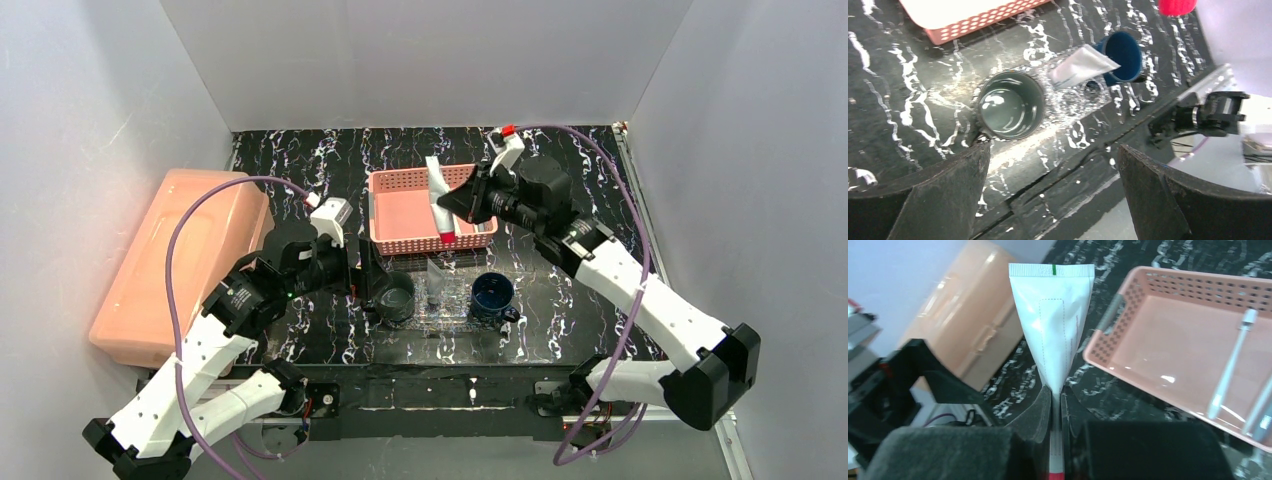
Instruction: Prepare toiletry sets of a toothbrush and toothpaste on the tray
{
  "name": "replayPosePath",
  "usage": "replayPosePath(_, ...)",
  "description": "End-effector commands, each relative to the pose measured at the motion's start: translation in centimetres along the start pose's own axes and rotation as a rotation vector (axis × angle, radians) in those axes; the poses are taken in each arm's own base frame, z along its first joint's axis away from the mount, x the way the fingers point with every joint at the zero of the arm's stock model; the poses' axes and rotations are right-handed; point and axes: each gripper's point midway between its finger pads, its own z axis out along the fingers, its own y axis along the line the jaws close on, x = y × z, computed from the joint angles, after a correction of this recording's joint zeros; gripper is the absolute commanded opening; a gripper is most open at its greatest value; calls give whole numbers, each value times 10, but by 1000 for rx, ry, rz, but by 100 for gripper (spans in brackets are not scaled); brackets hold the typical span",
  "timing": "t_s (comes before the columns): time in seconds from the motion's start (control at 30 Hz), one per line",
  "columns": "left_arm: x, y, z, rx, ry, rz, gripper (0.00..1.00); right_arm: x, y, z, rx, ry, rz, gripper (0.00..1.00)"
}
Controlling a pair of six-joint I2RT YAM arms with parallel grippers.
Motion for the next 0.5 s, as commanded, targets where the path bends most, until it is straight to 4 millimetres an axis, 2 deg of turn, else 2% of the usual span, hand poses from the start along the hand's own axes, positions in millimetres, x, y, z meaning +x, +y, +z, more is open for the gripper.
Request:
replayPosePath(0.0, -13, -35, -9, 166, -26, -48, 98, -44, 68, -22, -228, -208, 59, 3)
replayPosePath(0.2, -26, -67, -13, 326, -53, -121, 98, -45, 103, -36, -360, -260, 123, 3)
replayPosePath(0.47, -38, -99, -17, 516, -77, -202, 98, -41, 123, -45, -440, -307, 189, 3)
